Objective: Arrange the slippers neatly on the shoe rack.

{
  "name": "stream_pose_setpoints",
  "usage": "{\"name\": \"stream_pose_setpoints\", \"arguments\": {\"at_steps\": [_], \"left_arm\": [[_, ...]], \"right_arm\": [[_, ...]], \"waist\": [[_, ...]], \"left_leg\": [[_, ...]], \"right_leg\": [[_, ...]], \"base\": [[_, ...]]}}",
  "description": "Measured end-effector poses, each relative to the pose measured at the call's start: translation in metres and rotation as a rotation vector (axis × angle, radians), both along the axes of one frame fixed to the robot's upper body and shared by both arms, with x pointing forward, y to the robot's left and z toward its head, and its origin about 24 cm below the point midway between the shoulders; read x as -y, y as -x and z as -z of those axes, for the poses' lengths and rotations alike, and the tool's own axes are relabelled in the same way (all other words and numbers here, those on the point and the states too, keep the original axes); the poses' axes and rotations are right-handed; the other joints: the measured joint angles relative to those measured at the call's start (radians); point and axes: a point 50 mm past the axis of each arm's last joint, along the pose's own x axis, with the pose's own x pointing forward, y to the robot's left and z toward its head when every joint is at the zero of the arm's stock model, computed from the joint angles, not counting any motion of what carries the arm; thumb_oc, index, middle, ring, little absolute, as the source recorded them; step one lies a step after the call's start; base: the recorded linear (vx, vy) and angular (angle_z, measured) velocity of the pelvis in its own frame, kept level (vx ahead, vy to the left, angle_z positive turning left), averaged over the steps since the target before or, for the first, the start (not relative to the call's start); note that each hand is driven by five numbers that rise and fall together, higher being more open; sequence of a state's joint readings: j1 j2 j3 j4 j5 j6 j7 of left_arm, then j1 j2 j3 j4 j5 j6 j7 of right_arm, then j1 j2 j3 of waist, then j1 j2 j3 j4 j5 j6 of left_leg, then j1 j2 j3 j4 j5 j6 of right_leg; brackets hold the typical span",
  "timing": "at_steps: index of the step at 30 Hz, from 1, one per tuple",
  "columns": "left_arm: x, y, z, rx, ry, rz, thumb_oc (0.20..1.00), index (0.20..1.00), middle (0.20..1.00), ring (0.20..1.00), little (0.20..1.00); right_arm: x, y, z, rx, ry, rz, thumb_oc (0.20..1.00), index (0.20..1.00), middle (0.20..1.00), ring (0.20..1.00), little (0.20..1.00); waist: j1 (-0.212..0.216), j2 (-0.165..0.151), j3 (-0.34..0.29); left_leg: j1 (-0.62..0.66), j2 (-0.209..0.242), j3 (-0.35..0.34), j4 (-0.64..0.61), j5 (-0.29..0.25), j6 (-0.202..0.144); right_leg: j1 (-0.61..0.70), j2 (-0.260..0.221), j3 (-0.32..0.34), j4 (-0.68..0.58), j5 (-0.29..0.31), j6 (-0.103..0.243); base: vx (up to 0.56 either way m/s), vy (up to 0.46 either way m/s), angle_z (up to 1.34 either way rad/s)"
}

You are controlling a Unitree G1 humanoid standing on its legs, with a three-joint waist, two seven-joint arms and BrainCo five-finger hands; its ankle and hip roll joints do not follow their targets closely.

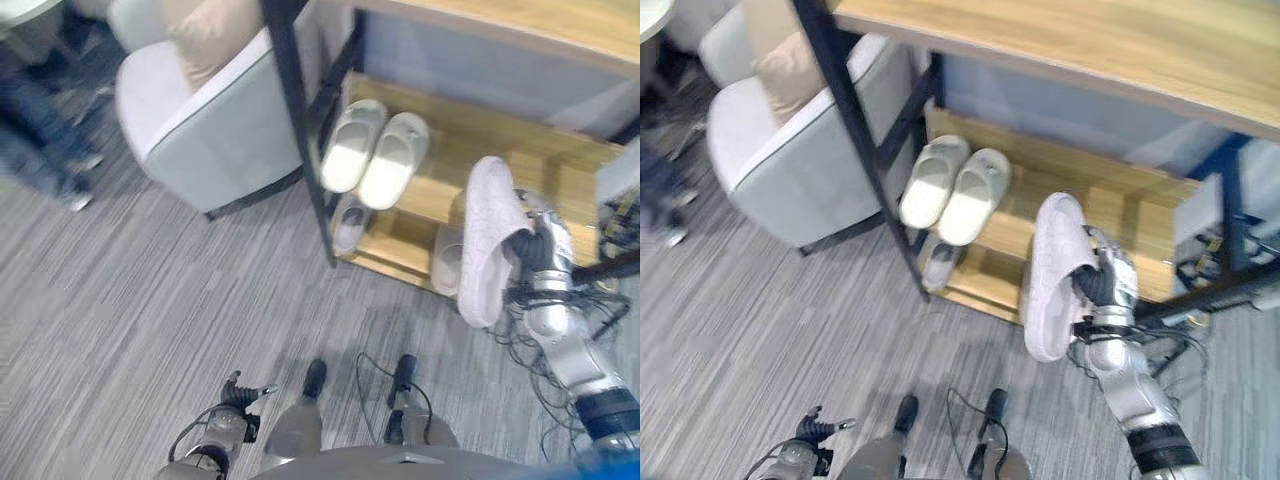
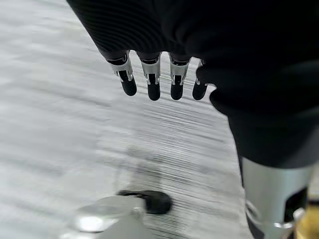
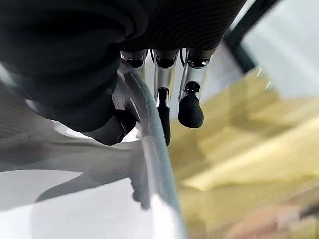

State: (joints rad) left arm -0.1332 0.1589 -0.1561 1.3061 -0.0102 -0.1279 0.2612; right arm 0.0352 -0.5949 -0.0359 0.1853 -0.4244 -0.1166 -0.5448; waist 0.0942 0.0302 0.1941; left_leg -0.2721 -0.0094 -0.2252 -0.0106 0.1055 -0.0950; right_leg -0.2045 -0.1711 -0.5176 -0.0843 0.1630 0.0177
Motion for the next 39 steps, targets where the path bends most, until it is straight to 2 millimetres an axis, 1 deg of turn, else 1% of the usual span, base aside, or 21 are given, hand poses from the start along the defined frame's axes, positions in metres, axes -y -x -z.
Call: {"name": "stream_pose_setpoints", "arguments": {"at_steps": [1, 2, 3, 4, 8, 10, 13, 16, 18, 19, 20, 21, 22, 23, 24, 25, 27, 29, 32, 35, 39], "left_arm": [[0.000, 0.025, 0.010, -0.122, 0.018, -0.033, 1.000, 1.000, 1.000, 1.000, 1.000], [-0.002, 0.068, 0.018, -0.214, 0.010, -0.043, 1.000, 1.000, 1.000, 1.000, 1.000], [-0.007, 0.121, 0.021, -0.331, -0.017, 0.006, 1.000, 1.000, 1.000, 1.000, 1.000], [-0.004, 0.139, 0.023, -0.413, -0.016, 0.036, 1.000, 1.000, 1.000, 1.000, 1.000], [-0.048, 0.080, 0.009, -0.267, -0.135, 0.030, 1.000, 1.000, 1.000, 1.000, 1.000], [-0.044, 0.071, 0.009, -0.241, -0.123, 0.027, 1.000, 1.000, 1.000, 1.000, 1.000], [-0.041, 0.010, -0.005, -0.073, -0.128, 0.062, 1.000, 1.000, 1.000, 1.000, 1.000], [-0.047, 0.028, -0.001, -0.114, -0.116, -0.021, 1.000, 1.000, 1.000, 1.000, 1.000], [-0.042, 0.052, 0.006, -0.167, -0.090, -0.058, 1.000, 1.000, 1.000, 1.000, 1.000], [-0.039, 0.058, 0.008, -0.183, -0.084, -0.055, 1.000, 1.000, 1.000, 1.000, 1.000], [-0.034, 0.058, 0.009, -0.183, -0.076, -0.047, 1.000, 1.000, 1.000, 1.000, 1.000], [-0.035, 0.041, 0.005, -0.128, -0.079, -0.034, 1.000, 1.000, 1.000, 1.000, 1.000], [-0.035, 0.030, 0.000, -0.058, -0.062, -0.028, 1.000, 1.000, 1.000, 1.000, 1.000], [-0.044, 0.014, -0.009, 0.007, -0.105, 0.006, 1.000, 1.000, 1.000, 1.000, 1.000], [-0.048, 0.006, -0.012, 0.013, -0.137, -0.005, 1.000, 1.000, 1.000, 1.000, 1.000], [-0.041, 0.004, -0.011, 0.023, -0.128, -0.018, 1.000, 1.000, 1.000, 1.000, 1.000], [-0.042, 0.007, -0.010, 0.032, -0.100, -0.142, 1.000, 1.000, 1.000, 1.000, 1.000], [-0.053, 0.027, -0.006, -0.022, -0.113, -0.222, 1.000, 1.000, 1.000, 1.000, 1.000], [-0.065, 0.019, -0.013, 0.025, -0.150, -0.242, 1.000, 1.000, 1.000, 1.000, 1.000], [-0.066, 0.014, -0.015, 0.042, -0.153, -0.238, 1.000, 1.000, 1.000, 1.000, 1.000], [-0.070, 0.052, -0.005, -0.076, -0.175, -0.251, 1.000, 1.000, 1.000, 1.000, 1.000]], "right_arm": [[0.065, 0.052, 0.067, -0.400, 0.105, 0.196, 1.000, 1.000, 1.000, 1.000, 1.000], [0.075, 0.058, 0.081, -0.482, 0.084, 0.288, 0.200, 0.200, 0.200, 0.200, 0.200], [0.056, 0.014, 0.076, -0.424, 0.002, 0.314, 0.200, 0.200, 0.200, 0.200, 0.200], [0.030, -0.019, 0.055, -0.302, -0.049, 0.221, 0.200, 0.200, 0.200, 0.200, 0.200], [-0.001, -0.051, 0.018, -0.108, -0.203, 0.080, 0.200, 0.200, 0.200, 0.200, 0.200], [-0.025, -0.055, 0.030, -0.135, -0.285, 0.023, 0.200, 0.200, 0.200, 0.200, 0.200], [-0.035, -0.047, 0.051, -0.210, -0.340, 0.018, 0.200, 0.200, 0.200, 0.200, 0.200], [-0.048, -0.047, 0.056, -0.236, -0.343, -0.033, 0.200, 0.200, 0.200, 0.200, 0.200], [-0.045, -0.033, 0.062, -0.256, -0.333, -0.039, 0.200, 0.200, 0.200, 0.200, 0.200], [-0.039, -0.030, 0.062, -0.264, -0.317, -0.027, 0.200, 0.200, 0.200, 0.200, 0.200], [-0.034, -0.034, 0.050, -0.231, -0.284, -0.039, 0.200, 0.200, 0.200, 0.200, 0.200], [-0.042, -0.054, 0.019, -0.121, -0.260, -0.105, 0.200, 0.200, 0.200, 0.200, 0.200], [-0.048, -0.069, -0.004, -0.041, -0.241, -0.144, 0.200, 0.200, 0.200, 0.200, 0.200], [-0.057, -0.079, -0.015, -0.002, -0.243, -0.165, 0.200, 0.200, 0.200, 0.200, 0.200], [-0.078, -0.091, -0.022, 0.016, -0.250, -0.231, 0.200, 0.200, 0.200, 0.200, 0.200], [-0.090, -0.093, -0.025, 0.012, -0.216, -0.294, 0.200, 0.200, 0.200, 0.200, 0.200], [-0.095, -0.009, -0.012, 0.075, -0.328, -0.384, 0.200, 0.200, 0.200, 0.200, 0.200], [-0.087, 0.022, 0.001, -0.030, -0.259, -0.415, 0.200, 0.200, 0.200, 0.200, 0.200], [-0.088, 0.027, 0.010, -0.110, -0.192, -0.474, 0.200, 0.200, 0.200, 0.200, 0.200], [-0.090, 0.019, 0.014, -0.121, -0.199, -0.472, 0.200, 0.200, 0.200, 0.200, 0.200], [-0.106, 0.001, 0.004, -0.083, -0.134, -0.557, 0.200, 0.200, 0.200, 0.200, 0.200]], "waist": [[0.022, 0.017, 0.020], [0.029, 0.012, -0.030], [0.002, -0.023, -0.112], [0.007, 0.001, -0.142], [-0.037, -0.065, -0.173], [-0.078, -0.067, -0.170], [-0.118, -0.074, -0.120], [-0.130, -0.080, -0.051], [-0.155, -0.083, -0.021], [-0.152, -0.076, -0.020], [-0.126, -0.051, -0.030], [-0.072, -0.092, -0.011], [-0.058, -0.102, 0.002], [-0.034, -0.125, 0.020], [0.021, -0.133, 0.080], [0.046, -0.120, 0.084], [-0.002, -0.092, 0.085], [-0.084, -0.091, 0.082], [-0.150, -0.062, 0.038], [-0.130, -0.096, 0.016], [-0.071, -0.143, -0.024]], "left_leg": [[0.080, 0.013, 0.211, 0.103, -0.060, -0.029], [0.156, 0.015, 0.245, 0.058, -0.101, 0.025], [0.161, -0.009, 0.268, 0.070, -0.136, 0.064], [0.111, 0.014, 0.270, 0.084, -0.171, 0.117], [0.182, -0.058, 0.310, -0.051, -0.080, 0.146], [0.244, -0.073, 0.386, -0.082, -0.082, 0.180], [0.253, -0.076, 0.463, -0.081, -0.102, 0.207], [0.269, -0.029, 0.513, -0.070, -0.147, 0.193], [0.292, -0.011, 0.511, -0.028, -0.180, 0.133], [0.313, -0.007, 0.498, -0.009, -0.205, 0.123], [0.277, 0.031, 0.472, 0.133, -0.268, 0.088], [0.078, 0.073, 0.395, 0.470, -0.300, 0.044], [-0.099, 0.076, 0.291, 0.687, -0.301, 0.021], [-0.212, 0.059, 0.225, 0.744, -0.286, 0.025], [-0.213, 0.094, 0.153, 0.505, -0.234, 0.037], [-0.174, 0.181, 0.108, 0.289, -0.175, 0.017], [-0.123, 0.207, 0.045, 0.128, -0.094, -0.029], [-0.027, 0.147, 0.068, 0.146, -0.096, -0.031], [0.067, 0.103, 0.164, 0.103, -0.045, 0.025], [0.116, 0.073, 0.164, 0.055, -0.027, 0.049], [0.112, 0.039, 0.157, 0.047, -0.039, 0.066]], "right_leg": [[0.161, -0.028, -0.002, 0.018, -0.091, 0.044], [0.190, -0.034, 0.018, 0.051, -0.123, 0.063], [0.129, -0.043, 0.087, 0.077, -0.135, 0.071], [0.086, -0.028, 0.102, 0.074, -0.131, 0.083], [0.135, -0.099, 0.144, 0.105, -0.144, 0.135], [0.118, -0.127, 0.182, 0.161, -0.115, 0.149], [0.022, -0.183, 0.084, 0.333, -0.093, 0.157], [-0.095, -0.046, 0.037, 0.500, -0.249, 0.118], [-0.141, 0.130, 0.224, 0.354, -0.256, 0.047], [-0.086, 0.147, 0.230, 0.299, -0.203, 0.002], [-0.039, 0.166, 0.176, 0.250, -0.210, -0.026], [0.002, 0.195, 0.183, 0.155, -0.149, -0.095], [-0.006, 0.222, 0.207, 0.146, -0.154, -0.103], [0.002, 0.236, 0.269, 0.119, -0.177, -0.040], [-0.025, 0.204, 0.231, 0.227, -0.304, 0.111], [-0.045, 0.169, 0.198, 0.314, -0.342, -0.109], [0.037, 0.169, 0.256, 0.285, -0.298, -0.055], [0.099, 0.170, 0.287, 0.252, -0.297, -0.054], [0.151, 0.177, 0.296, 0.228, -0.305, -0.037], [0.166, 0.146, 0.296, 0.239, -0.297, -0.012], [0.199, 0.122, 0.294, 0.179, -0.315, 0.016]], "base": [[0.21, 0.346, 1.58], [0.14, 0.237, 0.11], [0.23, 0.269, -1.70], [0.16, 0.183, -1.65], [0.21, 0.290, -0.36], [0.08, 0.182, -1.29], [0.06, 0.037, -0.73], [0.15, -0.046, -0.56], [0.19, -0.157, 0.11], [0.06, -0.208, 0.54], [-0.09, -0.222, 0.38], [-0.05, -0.133, 0.32], [0.02, -0.034, 0.02], [0.11, 0.145, -0.58], [0.09, 0.232, -1.26], [0.09, 0.282, -0.94], [0.14, 0.314, -0.50], [0.10, 0.182, -0.90], [0.05, 0.118, -0.50], [-0.02, 0.029, 0.14], [-0.06, -0.038, 0.23]]}}
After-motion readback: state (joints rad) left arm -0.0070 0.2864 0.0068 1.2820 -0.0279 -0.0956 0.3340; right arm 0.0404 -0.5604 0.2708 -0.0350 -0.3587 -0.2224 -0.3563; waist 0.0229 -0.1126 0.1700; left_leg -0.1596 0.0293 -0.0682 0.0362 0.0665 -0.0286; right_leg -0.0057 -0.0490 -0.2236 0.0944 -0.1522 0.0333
